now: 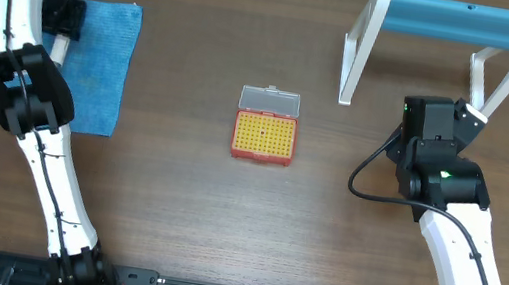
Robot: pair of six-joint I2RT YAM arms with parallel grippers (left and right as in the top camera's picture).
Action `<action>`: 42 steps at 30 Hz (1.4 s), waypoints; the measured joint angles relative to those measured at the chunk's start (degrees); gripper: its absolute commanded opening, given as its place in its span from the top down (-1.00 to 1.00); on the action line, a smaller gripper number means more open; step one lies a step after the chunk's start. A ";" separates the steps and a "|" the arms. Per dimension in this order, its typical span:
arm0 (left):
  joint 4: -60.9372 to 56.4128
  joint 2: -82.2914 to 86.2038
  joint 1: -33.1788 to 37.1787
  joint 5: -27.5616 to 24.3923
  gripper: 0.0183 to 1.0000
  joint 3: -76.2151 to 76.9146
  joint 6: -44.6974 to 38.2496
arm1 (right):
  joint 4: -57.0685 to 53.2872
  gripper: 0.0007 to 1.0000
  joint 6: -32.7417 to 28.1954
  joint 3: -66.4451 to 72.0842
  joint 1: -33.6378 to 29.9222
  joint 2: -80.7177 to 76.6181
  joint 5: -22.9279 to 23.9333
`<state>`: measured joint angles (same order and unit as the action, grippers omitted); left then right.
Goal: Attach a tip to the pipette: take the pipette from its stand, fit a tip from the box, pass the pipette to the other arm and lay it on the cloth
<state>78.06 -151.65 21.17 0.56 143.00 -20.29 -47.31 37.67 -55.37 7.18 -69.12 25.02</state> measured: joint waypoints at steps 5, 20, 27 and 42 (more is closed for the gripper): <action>0.04 -0.04 0.00 -0.85 0.62 0.00 0.00 | 0.00 -0.68 0.02 0.00 0.07 0.00 0.00; 10.86 1.20 -1.51 3.21 -0.80 8.20 6.38 | -0.02 -0.93 0.02 0.00 0.07 1.14 0.02; 18.80 21.81 -7.85 2.56 -0.80 24.63 15.37 | -0.04 -0.93 0.42 0.00 0.09 13.35 2.03; -10.38 118.62 -32.17 0.42 -0.81 -70.53 41.70 | 3.41 -0.95 -27.36 18.82 0.35 65.37 -3.58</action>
<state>67.68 -33.04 -11.00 0.97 72.47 21.41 -43.90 10.31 -36.56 7.53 -3.75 21.43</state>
